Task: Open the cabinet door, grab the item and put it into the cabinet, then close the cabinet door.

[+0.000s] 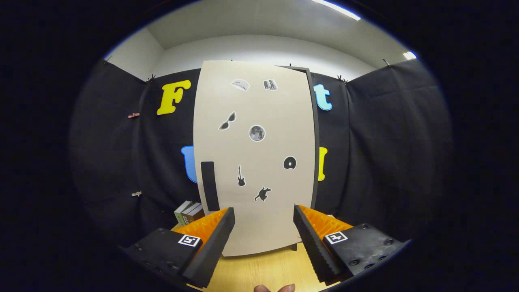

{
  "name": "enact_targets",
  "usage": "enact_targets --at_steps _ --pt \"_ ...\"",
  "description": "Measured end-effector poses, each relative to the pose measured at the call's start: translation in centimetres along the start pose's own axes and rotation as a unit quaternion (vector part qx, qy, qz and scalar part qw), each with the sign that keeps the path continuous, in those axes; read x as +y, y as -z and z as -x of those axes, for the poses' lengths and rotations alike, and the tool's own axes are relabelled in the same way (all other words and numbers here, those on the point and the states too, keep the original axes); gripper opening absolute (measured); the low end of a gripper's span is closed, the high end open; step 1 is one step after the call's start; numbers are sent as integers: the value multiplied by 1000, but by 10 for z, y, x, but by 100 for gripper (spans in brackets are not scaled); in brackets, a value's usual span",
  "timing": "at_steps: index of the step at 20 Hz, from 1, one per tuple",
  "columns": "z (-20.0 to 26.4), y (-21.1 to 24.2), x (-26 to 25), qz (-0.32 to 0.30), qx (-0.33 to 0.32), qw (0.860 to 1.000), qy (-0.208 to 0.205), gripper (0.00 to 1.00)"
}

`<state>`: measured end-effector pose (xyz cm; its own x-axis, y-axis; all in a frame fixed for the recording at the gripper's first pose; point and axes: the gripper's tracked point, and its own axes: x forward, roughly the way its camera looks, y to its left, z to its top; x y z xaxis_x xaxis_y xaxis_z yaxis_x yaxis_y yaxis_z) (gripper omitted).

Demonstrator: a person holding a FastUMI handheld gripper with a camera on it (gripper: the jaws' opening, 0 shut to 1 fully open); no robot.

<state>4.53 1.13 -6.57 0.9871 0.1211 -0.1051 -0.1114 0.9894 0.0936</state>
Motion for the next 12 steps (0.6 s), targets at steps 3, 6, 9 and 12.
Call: enact_targets --at_steps 3,6,9,12 --pt "0 0 2 -1 -1 1000 -2 95" --pt "-1 -2 3 -3 -3 1000 -3 95" --pt "0 -2 3 -3 -4 1000 -3 95" --pt "2 -2 0 -2 -3 1000 -2 95"
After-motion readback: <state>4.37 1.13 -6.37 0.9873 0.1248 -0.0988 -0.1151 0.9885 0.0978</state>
